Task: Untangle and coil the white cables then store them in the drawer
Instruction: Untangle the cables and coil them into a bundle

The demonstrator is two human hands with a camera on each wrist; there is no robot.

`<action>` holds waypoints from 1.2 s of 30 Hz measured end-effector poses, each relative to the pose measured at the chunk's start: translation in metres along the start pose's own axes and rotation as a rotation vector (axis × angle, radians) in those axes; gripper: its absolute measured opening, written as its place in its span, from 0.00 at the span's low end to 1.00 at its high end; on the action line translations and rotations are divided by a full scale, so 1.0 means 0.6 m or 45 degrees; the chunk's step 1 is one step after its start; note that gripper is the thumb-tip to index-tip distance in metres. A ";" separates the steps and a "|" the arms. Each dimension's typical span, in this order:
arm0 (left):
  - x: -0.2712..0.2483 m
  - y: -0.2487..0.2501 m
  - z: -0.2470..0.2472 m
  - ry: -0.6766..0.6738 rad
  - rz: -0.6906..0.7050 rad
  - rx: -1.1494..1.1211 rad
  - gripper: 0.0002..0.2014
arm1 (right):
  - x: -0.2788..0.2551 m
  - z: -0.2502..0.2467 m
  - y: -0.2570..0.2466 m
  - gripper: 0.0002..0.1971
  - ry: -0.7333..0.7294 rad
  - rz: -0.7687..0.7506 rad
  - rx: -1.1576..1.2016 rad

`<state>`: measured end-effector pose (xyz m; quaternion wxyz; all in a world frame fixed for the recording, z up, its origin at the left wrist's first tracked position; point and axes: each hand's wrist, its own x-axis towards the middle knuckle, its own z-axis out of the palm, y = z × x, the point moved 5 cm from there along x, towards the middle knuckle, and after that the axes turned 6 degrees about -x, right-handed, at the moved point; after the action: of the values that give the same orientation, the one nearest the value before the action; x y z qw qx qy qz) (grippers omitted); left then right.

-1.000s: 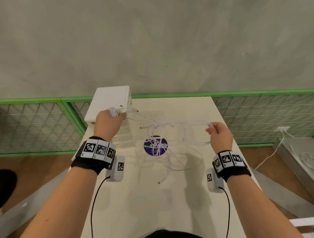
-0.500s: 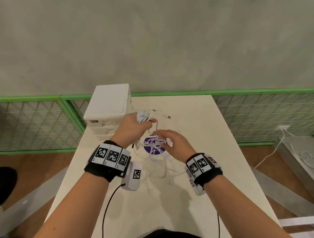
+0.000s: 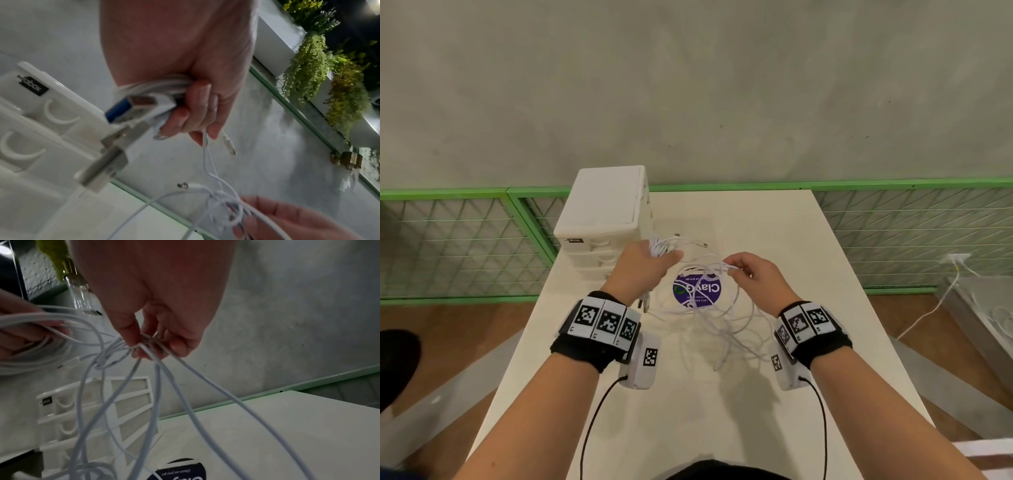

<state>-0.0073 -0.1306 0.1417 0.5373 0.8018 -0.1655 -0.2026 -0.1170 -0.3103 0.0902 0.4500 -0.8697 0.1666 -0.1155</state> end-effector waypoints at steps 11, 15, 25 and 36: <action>-0.011 0.001 0.071 -0.012 0.168 0.381 0.20 | 0.003 -0.003 -0.032 0.10 0.081 -0.031 0.266; 0.001 -0.007 0.044 0.129 0.139 0.506 0.11 | 0.003 -0.020 -0.026 0.09 0.148 -0.069 0.149; 0.026 -0.029 -0.022 0.344 0.154 0.516 0.17 | 0.003 -0.050 0.023 0.12 0.148 0.072 -0.018; 0.015 -0.031 -0.035 0.281 0.081 0.491 0.23 | -0.017 -0.123 0.110 0.14 0.571 0.415 -0.235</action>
<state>0.0117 -0.1116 0.1300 0.3949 0.9014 -0.1668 -0.0613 -0.1646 -0.3966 0.0777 0.3336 -0.8216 0.4090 -0.2155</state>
